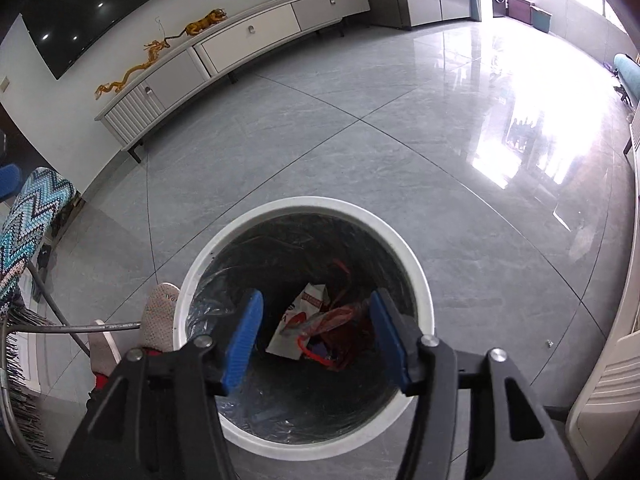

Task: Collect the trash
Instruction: 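Lift both items over the bin and open both tools to drop them, then move both tools back over the blanket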

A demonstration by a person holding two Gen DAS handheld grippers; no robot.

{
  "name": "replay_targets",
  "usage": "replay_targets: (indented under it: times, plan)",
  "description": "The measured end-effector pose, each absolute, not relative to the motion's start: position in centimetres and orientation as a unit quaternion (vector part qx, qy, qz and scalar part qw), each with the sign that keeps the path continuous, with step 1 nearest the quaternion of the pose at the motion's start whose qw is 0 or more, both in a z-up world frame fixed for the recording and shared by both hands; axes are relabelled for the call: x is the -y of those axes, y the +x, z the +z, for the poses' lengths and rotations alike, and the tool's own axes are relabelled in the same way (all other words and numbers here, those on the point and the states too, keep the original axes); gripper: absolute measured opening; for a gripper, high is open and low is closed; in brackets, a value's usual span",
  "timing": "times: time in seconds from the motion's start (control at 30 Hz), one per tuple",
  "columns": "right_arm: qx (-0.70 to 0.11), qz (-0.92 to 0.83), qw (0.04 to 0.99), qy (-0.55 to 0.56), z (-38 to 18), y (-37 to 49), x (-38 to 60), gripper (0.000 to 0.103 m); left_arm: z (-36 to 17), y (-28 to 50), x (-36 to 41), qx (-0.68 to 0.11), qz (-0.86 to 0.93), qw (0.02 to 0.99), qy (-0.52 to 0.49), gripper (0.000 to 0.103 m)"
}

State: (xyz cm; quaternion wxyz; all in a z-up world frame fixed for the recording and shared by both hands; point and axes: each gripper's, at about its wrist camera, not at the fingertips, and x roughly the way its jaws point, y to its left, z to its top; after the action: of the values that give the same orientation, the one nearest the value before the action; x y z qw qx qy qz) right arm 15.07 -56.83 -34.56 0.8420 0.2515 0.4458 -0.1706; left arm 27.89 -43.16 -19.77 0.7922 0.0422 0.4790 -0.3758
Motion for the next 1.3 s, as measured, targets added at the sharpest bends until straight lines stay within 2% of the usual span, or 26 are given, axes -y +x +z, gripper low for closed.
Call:
replay_targets:
  times: [0.17, 0.37, 0.4, 0.43, 0.5, 0.87, 0.93, 1.3]
  plan:
    - [-0.429, -0.168, 0.851, 0.251, -32.4, 14.9, 56.5, 0.054, -15.5, 26.3, 40.6, -0.431, -0.368, 0.823, 0.043, 0.035]
    - [-0.377, -0.170, 0.879, 0.239, -26.2, 13.4, 54.7, 0.054, -9.8, 23.2, 35.9, -0.366, -0.358, 0.859, 0.016, 0.038]
    - [-0.366, -0.169, 0.884, 0.235, -24.9, 13.0, 54.3, 0.055, -8.9, 22.5, 34.9, -0.358, -0.358, 0.862, 0.015, 0.046]
    - [-0.355, -0.169, 0.890, 0.232, -23.6, 12.6, 53.9, 0.056, -8.2, 21.9, 34.0, -0.352, -0.358, 0.865, 0.013, 0.062]
    - [-0.330, -0.171, 0.902, 0.222, -20.7, 11.5, 52.8, 0.060, -6.6, 20.4, 32.3, -0.337, -0.353, 0.873, 0.014, 0.079]
    - [-0.197, -0.130, 0.954, 0.183, -5.4, 4.7, 43.6, 0.063, 0.1, 12.7, 19.6, -0.245, -0.309, 0.919, -0.010, 0.079]
    - [-0.180, -0.124, 0.961, 0.171, -3.4, 3.5, 41.5, 0.072, 0.8, 11.5, 17.3, -0.231, -0.300, 0.925, -0.015, 0.079]
    - [-0.116, -0.093, 0.980, 0.131, 3.4, -1.8, 33.6, 0.075, 2.4, 7.2, 5.1, -0.179, -0.244, 0.952, -0.046, 0.079]
